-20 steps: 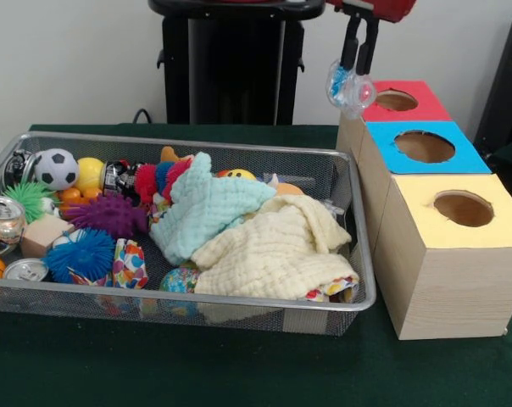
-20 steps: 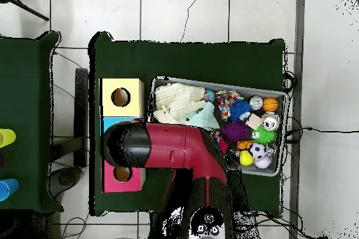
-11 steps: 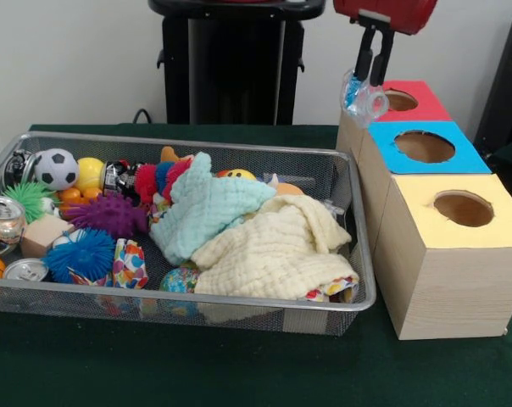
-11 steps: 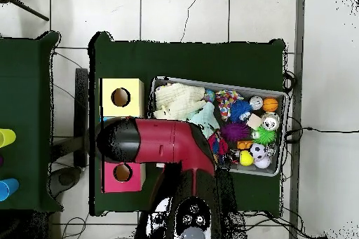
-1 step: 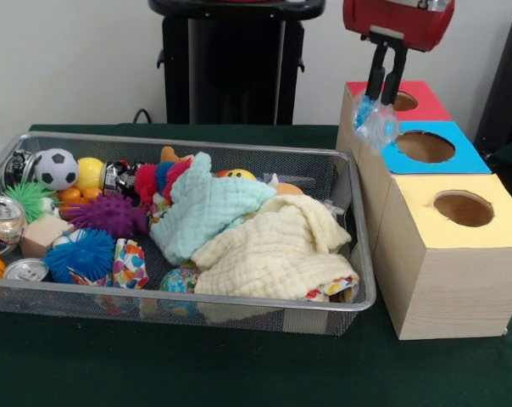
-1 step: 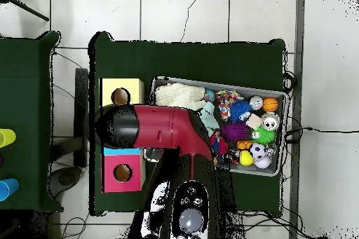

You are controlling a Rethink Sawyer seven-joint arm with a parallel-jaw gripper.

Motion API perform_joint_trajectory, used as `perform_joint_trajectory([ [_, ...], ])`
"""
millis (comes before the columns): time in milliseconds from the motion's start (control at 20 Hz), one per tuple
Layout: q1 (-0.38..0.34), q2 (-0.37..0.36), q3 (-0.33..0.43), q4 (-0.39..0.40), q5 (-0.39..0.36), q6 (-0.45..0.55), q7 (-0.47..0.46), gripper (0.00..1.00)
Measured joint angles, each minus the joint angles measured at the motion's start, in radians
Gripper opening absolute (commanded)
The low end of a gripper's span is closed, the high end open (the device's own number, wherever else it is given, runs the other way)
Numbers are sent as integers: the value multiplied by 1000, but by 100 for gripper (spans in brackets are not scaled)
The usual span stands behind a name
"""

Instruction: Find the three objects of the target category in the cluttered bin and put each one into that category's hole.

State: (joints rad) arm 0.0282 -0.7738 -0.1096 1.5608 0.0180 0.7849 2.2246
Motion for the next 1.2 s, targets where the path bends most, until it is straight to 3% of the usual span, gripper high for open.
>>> perform_joint_trajectory([
  [800,113,40,-58,-49,91,0,8,0],
  [1200,77,51,-101,-58,78,0,8,0],
])
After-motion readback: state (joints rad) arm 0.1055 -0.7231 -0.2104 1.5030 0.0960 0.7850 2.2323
